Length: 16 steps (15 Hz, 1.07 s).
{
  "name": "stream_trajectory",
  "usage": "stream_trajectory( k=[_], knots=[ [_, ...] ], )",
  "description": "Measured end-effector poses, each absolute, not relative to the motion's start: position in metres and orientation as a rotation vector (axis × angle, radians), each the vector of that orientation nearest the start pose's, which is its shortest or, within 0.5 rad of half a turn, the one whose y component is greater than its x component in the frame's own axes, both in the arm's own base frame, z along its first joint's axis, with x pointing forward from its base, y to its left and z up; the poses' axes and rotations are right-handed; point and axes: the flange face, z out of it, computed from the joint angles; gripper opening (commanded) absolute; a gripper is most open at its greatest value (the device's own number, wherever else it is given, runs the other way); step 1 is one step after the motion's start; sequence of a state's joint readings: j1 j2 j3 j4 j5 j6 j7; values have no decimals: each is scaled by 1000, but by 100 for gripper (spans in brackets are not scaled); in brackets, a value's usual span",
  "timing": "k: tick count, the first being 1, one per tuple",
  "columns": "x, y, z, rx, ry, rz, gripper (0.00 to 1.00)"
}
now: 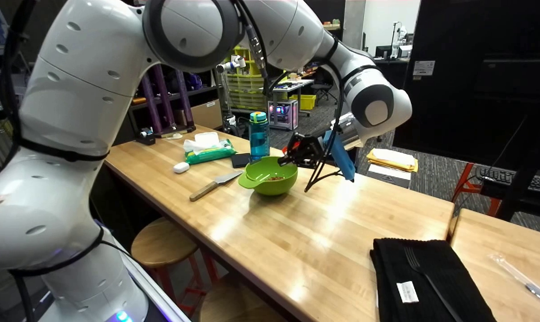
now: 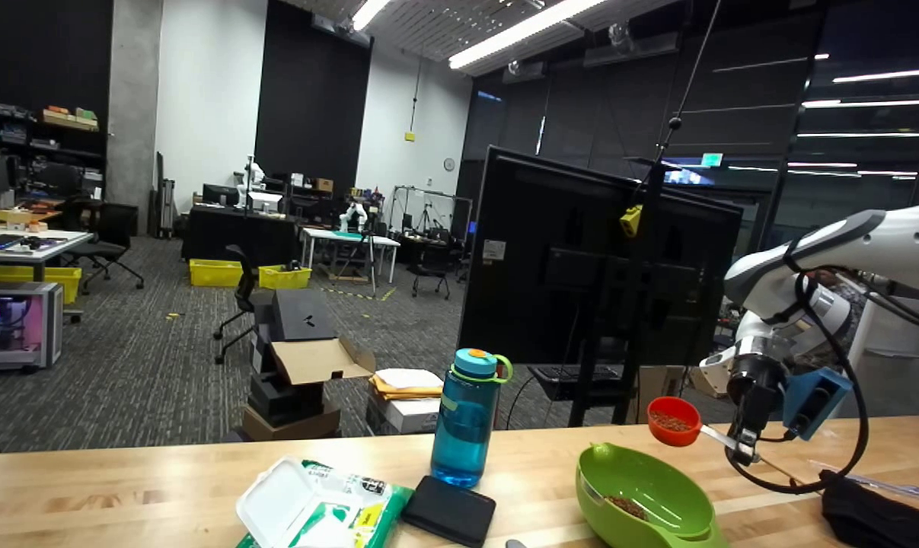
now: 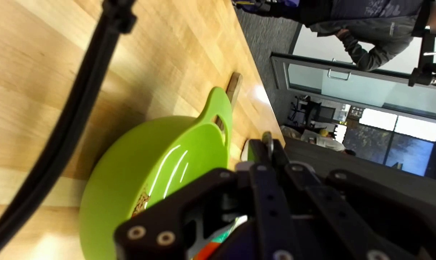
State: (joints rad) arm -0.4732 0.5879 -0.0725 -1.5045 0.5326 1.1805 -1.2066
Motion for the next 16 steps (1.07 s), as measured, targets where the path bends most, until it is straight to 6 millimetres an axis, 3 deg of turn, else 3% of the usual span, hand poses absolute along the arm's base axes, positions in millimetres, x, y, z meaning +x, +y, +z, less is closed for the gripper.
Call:
stream_trajectory(
  k=[16],
  knots=[
    [520, -188, 336, -2311, -878, 368, 1]
  ],
)
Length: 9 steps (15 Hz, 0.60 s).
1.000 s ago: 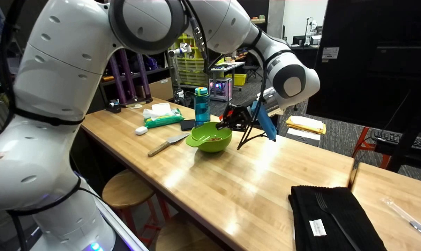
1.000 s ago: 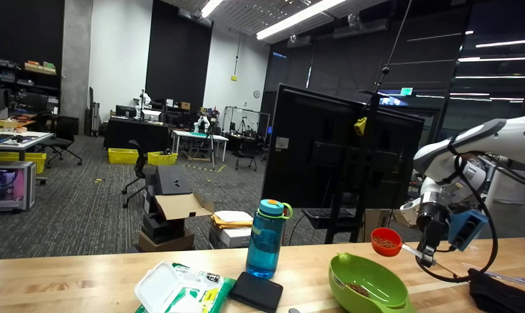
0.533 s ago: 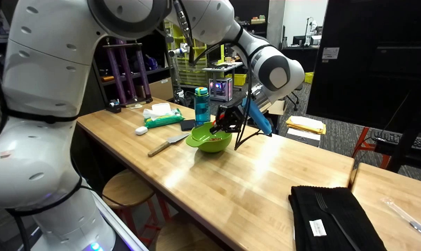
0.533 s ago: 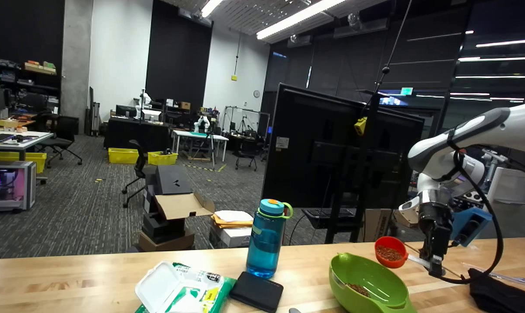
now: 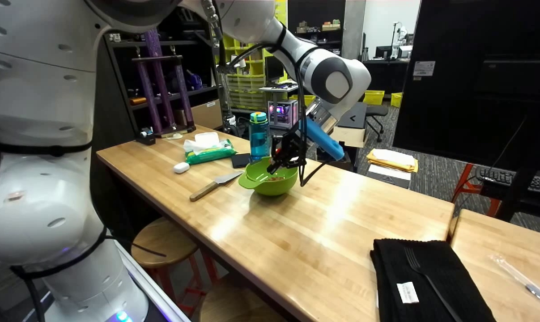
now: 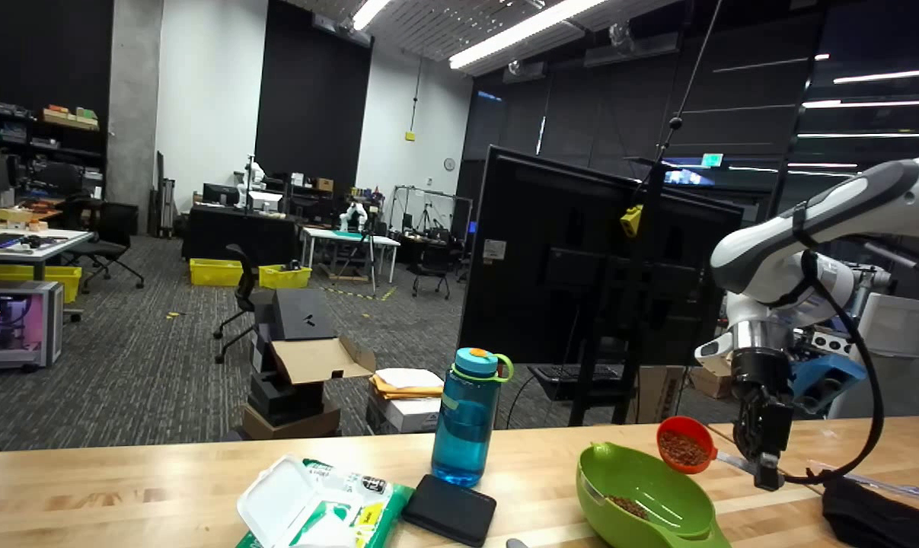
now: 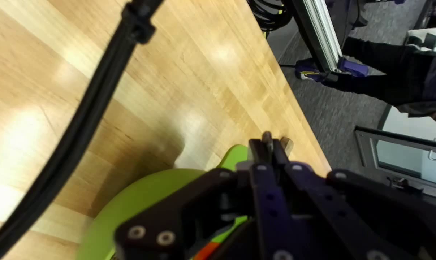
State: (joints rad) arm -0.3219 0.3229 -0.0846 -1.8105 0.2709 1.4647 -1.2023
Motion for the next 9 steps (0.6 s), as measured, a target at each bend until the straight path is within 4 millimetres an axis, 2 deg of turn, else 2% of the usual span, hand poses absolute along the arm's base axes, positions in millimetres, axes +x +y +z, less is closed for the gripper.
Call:
stream_trajectory(
  k=[9],
  knots=[
    [507, -167, 350, -2483, -997, 398, 1]
  ],
)
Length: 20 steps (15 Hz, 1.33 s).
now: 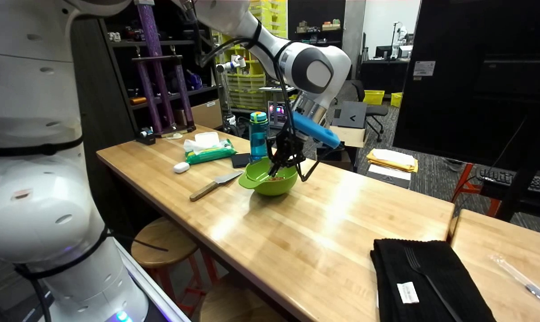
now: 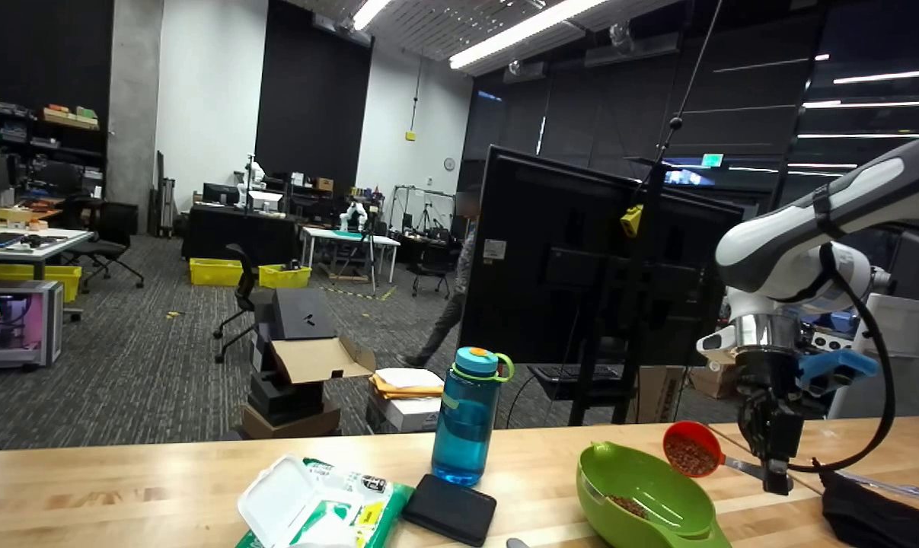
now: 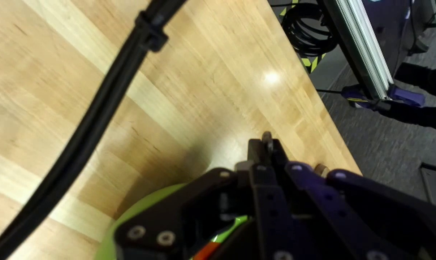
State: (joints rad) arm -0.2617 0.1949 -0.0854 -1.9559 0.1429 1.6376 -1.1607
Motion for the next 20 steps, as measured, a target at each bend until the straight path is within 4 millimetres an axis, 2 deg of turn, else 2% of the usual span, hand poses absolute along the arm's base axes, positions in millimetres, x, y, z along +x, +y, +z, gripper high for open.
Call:
stream_trajectory(
  k=[10, 20],
  knots=[
    [497, -139, 369, -2662, -1120, 435, 1],
    [506, -109, 362, -2788, -1193, 443, 1]
  ],
)
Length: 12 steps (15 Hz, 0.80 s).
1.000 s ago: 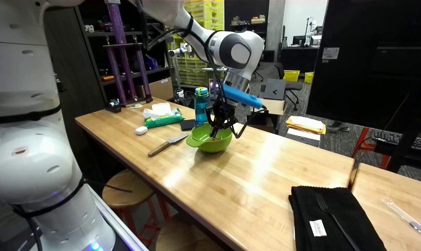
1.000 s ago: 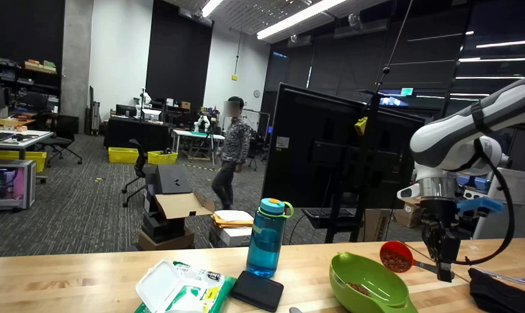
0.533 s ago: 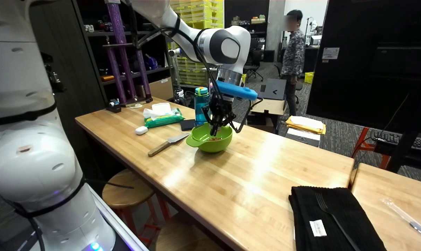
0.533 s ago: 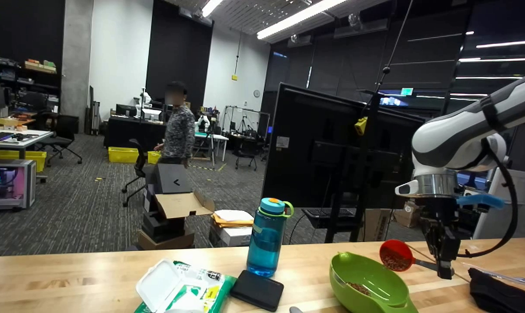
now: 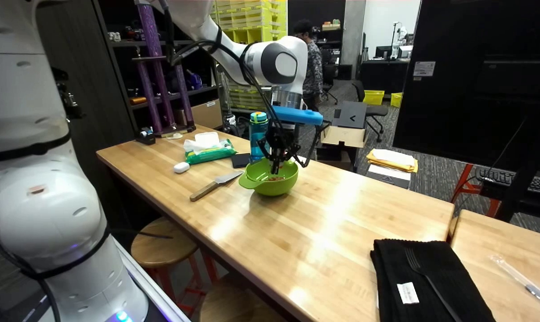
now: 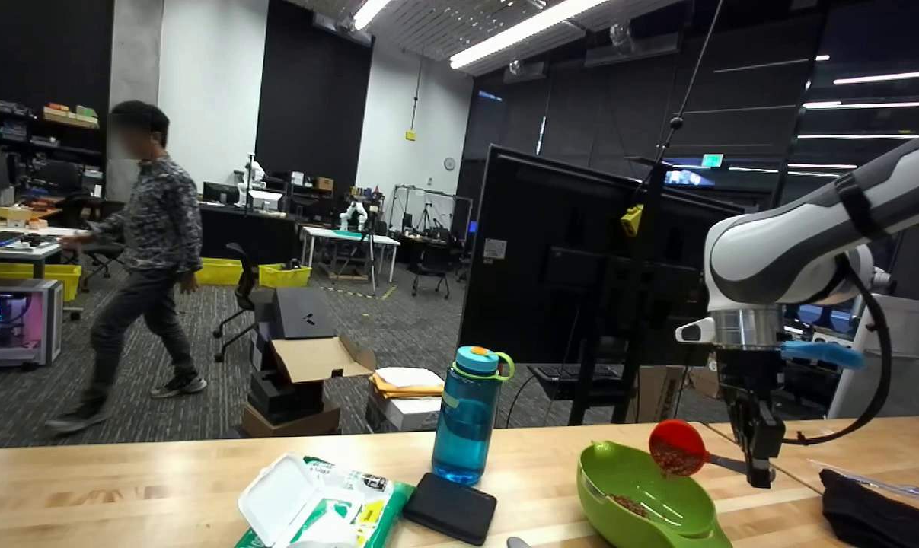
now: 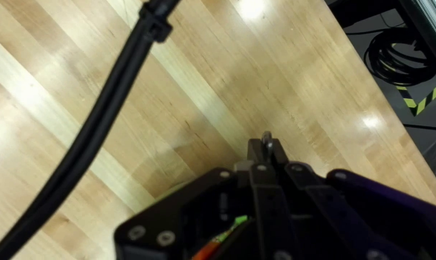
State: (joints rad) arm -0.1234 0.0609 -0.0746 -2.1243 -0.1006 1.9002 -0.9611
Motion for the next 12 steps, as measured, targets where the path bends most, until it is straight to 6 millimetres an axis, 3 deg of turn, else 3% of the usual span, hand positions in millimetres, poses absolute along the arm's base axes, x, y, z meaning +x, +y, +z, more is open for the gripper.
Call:
stream_trajectory(
  k=[12],
  knots=[
    [515, -92, 360, -2919, -1282, 462, 1]
  ],
)
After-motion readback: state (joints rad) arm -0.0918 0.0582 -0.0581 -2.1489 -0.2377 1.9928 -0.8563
